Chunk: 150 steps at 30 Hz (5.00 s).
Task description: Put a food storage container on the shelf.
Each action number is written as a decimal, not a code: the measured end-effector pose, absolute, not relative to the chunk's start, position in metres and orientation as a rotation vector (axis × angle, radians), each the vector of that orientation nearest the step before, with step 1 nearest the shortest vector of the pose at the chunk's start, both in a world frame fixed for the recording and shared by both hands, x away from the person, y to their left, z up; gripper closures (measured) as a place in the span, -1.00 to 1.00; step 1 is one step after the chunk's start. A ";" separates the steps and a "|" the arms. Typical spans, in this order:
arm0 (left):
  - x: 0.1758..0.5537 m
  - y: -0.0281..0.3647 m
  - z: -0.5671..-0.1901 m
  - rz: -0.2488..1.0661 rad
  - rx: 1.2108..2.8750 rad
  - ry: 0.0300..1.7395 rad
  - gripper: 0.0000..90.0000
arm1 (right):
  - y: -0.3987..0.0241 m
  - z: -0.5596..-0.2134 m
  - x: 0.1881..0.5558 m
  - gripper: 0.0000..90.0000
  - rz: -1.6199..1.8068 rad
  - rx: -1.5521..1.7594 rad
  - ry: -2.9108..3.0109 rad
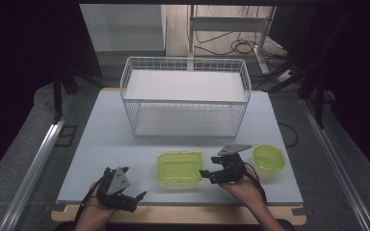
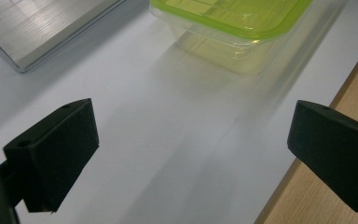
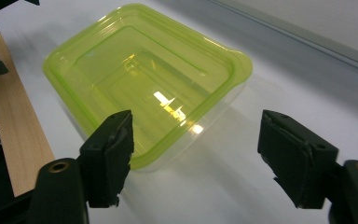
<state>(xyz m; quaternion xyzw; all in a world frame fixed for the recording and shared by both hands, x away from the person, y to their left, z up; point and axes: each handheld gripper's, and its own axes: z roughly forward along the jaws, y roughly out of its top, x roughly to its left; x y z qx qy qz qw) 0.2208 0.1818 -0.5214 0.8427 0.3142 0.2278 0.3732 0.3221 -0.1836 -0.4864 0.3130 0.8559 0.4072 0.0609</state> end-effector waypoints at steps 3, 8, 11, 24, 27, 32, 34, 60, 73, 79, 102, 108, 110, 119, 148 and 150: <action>0.221 0.181 -0.521 0.583 2.162 0.803 -0.96 | -0.180 -0.488 0.328 -0.32 1.242 0.957 2.610; 0.220 0.181 -0.521 0.585 2.169 0.799 -0.96 | -0.174 -0.492 0.339 -0.25 1.232 0.975 2.643; 0.220 0.181 -0.522 0.585 2.173 0.797 -0.96 | -0.171 -0.495 0.346 -0.19 1.241 0.993 2.665; 0.220 0.177 -0.524 0.598 2.204 0.778 -0.96 | -0.176 -0.502 0.357 0.45 1.335 1.083 2.785; 0.220 0.177 -0.525 0.601 2.209 0.775 -0.96 | -0.174 -0.500 0.356 0.58 1.331 1.074 2.810; 0.220 0.177 -0.525 0.602 2.208 0.777 -0.96 | -0.172 -0.501 0.361 0.59 1.330 1.110 2.835; 0.220 0.177 -0.525 0.605 2.210 0.775 -0.96 | -0.172 -0.501 0.363 0.55 1.334 1.126 2.849; 0.220 0.177 -0.525 0.616 2.219 0.766 -0.96 | -0.170 -0.501 0.379 0.80 1.491 1.385 2.923; 0.220 0.178 -0.524 0.617 2.206 0.773 -0.96 | -0.182 -0.481 0.372 0.80 1.622 1.372 2.808; 0.220 0.178 -0.524 0.617 2.200 0.778 -0.96 | -0.187 -0.464 0.369 0.80 1.680 1.358 2.740; 0.220 0.177 -0.525 0.609 2.201 0.779 -0.96 | -0.197 -0.396 0.383 0.80 1.832 1.300 2.539; 0.220 0.178 -0.524 0.606 2.186 0.790 -0.97 | -0.196 -0.382 0.390 0.80 1.848 1.296 2.491; 0.220 0.178 -0.524 0.608 2.186 0.792 -0.98 | -0.195 -0.377 0.393 0.80 1.861 1.298 2.476; 0.220 0.180 -0.524 0.619 2.178 0.799 -0.99 | -0.193 -0.355 0.409 0.80 1.871 1.319 2.392; 0.221 0.181 -0.525 0.616 2.182 0.793 -0.99 | -0.185 -0.308 0.469 0.80 1.878 1.466 2.135; 0.221 0.181 -0.525 0.616 2.183 0.792 -0.99 | -0.183 -0.309 0.474 0.80 1.873 1.488 2.114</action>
